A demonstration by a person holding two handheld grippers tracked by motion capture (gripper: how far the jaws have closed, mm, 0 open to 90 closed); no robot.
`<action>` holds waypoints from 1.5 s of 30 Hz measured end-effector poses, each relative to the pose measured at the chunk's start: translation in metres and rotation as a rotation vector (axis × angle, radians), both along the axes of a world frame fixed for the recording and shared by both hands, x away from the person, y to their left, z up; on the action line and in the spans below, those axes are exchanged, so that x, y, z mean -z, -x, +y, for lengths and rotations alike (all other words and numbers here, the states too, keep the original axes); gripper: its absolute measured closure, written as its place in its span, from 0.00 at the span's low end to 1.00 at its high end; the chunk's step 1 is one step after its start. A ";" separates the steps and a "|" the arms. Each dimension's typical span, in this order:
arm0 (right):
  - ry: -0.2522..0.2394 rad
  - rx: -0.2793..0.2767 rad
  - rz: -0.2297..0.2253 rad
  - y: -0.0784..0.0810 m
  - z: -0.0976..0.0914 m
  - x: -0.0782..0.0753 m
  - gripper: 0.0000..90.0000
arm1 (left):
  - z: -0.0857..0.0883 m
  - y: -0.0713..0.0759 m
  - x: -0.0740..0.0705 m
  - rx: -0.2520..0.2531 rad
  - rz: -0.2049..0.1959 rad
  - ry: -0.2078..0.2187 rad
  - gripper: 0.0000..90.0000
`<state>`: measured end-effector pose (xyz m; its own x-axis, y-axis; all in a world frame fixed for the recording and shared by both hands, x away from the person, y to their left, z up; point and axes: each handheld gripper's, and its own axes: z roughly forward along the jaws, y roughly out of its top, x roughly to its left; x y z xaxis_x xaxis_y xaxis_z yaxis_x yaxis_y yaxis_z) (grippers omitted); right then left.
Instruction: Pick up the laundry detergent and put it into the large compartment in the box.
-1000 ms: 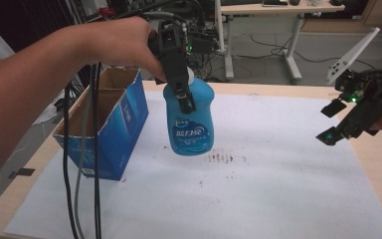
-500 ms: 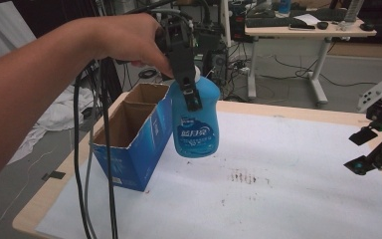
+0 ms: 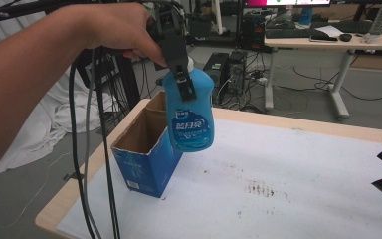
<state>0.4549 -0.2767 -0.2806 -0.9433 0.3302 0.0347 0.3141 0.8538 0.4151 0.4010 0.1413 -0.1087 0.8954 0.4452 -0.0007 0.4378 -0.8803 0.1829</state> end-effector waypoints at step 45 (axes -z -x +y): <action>0.011 0.026 0.009 -0.004 0.002 0.003 0.13 | 0.108 0.001 0.004 -0.187 -0.047 -0.002 0.42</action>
